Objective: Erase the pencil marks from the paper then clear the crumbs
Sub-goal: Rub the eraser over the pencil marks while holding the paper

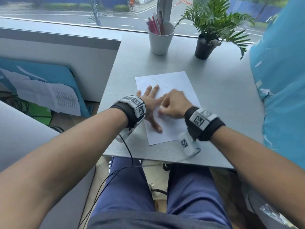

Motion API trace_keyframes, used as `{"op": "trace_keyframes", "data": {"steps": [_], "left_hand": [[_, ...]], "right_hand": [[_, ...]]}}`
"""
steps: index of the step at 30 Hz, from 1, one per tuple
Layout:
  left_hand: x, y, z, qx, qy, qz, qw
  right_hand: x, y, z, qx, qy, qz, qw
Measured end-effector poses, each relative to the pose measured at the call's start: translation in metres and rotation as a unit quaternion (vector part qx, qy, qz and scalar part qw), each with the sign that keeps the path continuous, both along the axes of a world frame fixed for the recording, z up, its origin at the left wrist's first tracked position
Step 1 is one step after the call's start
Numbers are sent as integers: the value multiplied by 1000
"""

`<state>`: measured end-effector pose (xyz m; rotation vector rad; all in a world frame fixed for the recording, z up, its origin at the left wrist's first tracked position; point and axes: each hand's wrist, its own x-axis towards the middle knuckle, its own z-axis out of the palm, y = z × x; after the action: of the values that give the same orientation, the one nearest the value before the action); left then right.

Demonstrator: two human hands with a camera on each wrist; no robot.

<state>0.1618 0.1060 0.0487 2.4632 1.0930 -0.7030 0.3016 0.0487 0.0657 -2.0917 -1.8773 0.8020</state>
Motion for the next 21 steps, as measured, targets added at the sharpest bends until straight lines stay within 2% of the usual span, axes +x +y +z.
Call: {"op": "trace_keyframes", "data": {"steps": [1,2,5,6,9,10,12,13,17,21], "left_hand": [[0,1,0,-1,1,3,1000],[1,1,0,-2,1,2,1000],[3,0,0,1,1,7,1000],[2,0,0,2,3,10,1000],[4,-1,-1,-4,8,11,1000],[5,0,-1,-5,6,12,1000],[6,0,0,-5,3,18,1000],[6,-1,1,-5,3,21,1000],[8,-3,1,-3,10,20,1000],[9,-4,3,-5,3,32,999]], "right_hand": [[-5,-4,0,-9,-3,33,999],[-1,-2,2,-16,-3,19,1000],[23,13,6,30,15,-96,995],[19,10,4,29,15,-87,996],[-3,-11,2,-24,9,31,999],[3,-8,3,-28,11,15,999],[23,6,4,8,36,-86,996],[26,9,4,26,28,-110,993],[4,-10,0,-17,5,7,1000],[43,12,13,38,-31,-113,992]]}}
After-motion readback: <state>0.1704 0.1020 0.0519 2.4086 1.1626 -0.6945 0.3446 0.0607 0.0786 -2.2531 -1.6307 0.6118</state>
